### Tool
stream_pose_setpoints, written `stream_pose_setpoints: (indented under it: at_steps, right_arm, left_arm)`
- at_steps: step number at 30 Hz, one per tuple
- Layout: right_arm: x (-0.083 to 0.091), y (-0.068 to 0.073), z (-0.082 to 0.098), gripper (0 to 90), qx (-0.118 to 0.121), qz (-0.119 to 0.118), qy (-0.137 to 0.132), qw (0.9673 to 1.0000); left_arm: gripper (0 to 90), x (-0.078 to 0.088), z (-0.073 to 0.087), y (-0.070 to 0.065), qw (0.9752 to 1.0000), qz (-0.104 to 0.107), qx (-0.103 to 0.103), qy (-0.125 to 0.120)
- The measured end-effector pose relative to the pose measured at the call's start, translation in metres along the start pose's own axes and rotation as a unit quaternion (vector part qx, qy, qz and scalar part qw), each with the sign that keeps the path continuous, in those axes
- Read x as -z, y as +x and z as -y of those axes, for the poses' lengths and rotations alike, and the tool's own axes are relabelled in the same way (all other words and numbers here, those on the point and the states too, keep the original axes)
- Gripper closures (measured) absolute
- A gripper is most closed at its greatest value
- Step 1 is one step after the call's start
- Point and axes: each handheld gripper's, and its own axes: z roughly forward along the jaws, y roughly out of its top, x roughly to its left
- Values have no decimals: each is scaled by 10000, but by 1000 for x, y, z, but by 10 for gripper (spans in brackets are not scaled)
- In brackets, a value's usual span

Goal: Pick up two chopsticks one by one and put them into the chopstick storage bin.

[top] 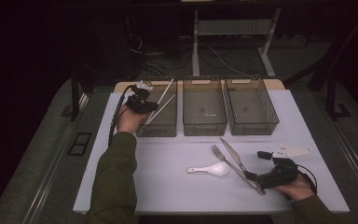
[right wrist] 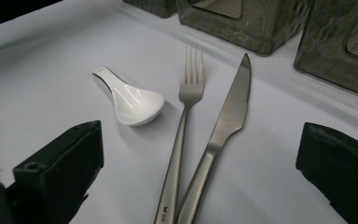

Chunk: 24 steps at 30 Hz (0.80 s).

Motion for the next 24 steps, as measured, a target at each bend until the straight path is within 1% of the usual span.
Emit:
stream_pose_setpoints:
  at_steps: [2,4,8,10,12,13,15,19,22,24]
  right_arm:
    - [0,0,0,8,3,-4,3,10000]
    - [0,0,0,8,8,-6,4,10000]
    - [0,0,0,8,13,-11,-2,10000]
    - [0,0,0,8,14,-13,0,10000]
    - [0,0,0,8,12,-16,4,10000]
    - [0,0,0,8,24,-20,1,10000]
    - [0,0,0,8,24,-17,3,10000]
    - [1,1,0,8,33,-19,-5,10000]
    - [1,1,0,8,30,-16,-6,10000]
    - [1,1,0,8,30,-17,-7,10000]
  left_arm:
    - [840,-4,0,-1,9999,-99,40,62]
    - [837,-8,0,-1,9997,-150,139,120]
    - [834,-13,0,0,9993,-188,275,189]
    - [831,-15,0,-1,9990,-257,280,243]
    - [823,-14,0,0,9988,-281,321,247]
    - [803,-14,0,0,9987,-294,341,255]
    - [765,-14,0,0,9986,-293,340,266]
    - [717,-13,1,-1,9987,-298,334,235]
    - [674,-12,2,-1,9989,-254,349,170]
    - [641,-10,3,-1,9990,-175,398,97]
